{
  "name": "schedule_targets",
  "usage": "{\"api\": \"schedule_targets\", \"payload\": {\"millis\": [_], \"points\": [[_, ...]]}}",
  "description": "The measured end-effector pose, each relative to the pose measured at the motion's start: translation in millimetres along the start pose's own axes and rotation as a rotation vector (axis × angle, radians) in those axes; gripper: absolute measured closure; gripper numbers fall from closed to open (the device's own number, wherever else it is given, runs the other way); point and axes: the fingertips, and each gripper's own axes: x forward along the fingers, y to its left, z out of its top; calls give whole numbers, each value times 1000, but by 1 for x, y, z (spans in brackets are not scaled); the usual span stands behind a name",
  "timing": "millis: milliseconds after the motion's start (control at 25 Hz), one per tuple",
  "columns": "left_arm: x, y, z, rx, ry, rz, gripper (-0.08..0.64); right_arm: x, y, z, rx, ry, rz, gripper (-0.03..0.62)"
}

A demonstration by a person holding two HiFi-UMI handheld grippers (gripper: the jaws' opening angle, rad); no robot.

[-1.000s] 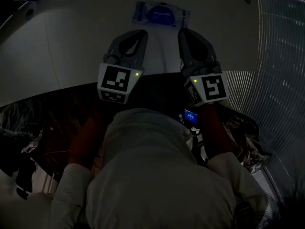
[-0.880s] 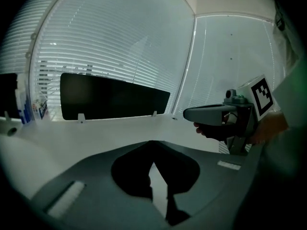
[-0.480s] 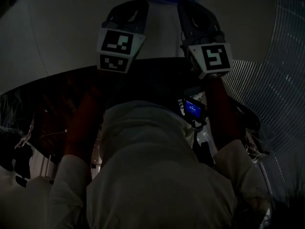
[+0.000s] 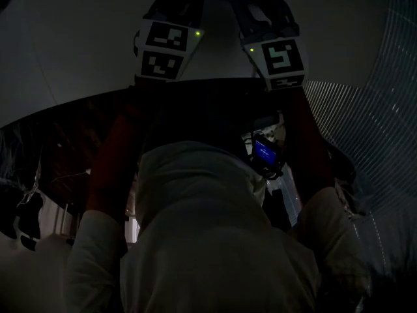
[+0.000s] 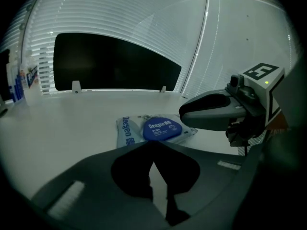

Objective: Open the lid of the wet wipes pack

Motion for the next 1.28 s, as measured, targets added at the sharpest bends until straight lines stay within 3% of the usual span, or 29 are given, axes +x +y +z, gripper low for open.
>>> {"api": "schedule_targets", "payload": {"millis": [400, 680, 1000, 1160, 1280], "points": [[23, 15, -5, -29, -1, 41, 557, 38, 13, -27, -209, 100, 63, 469], [29, 17, -6, -18, 37, 61, 557, 51, 17, -36, -321, 141, 57, 456], [34, 15, -10, 4, 122, 55, 557, 54, 15, -44, -288, 192, 98, 473], [35, 13, 0, 19, 83, 40, 557, 55, 14, -49, -259, 209, 128, 479], [35, 14, -3, 4, 105, 36, 557, 56, 14, -44, -239, 206, 143, 479]]}}
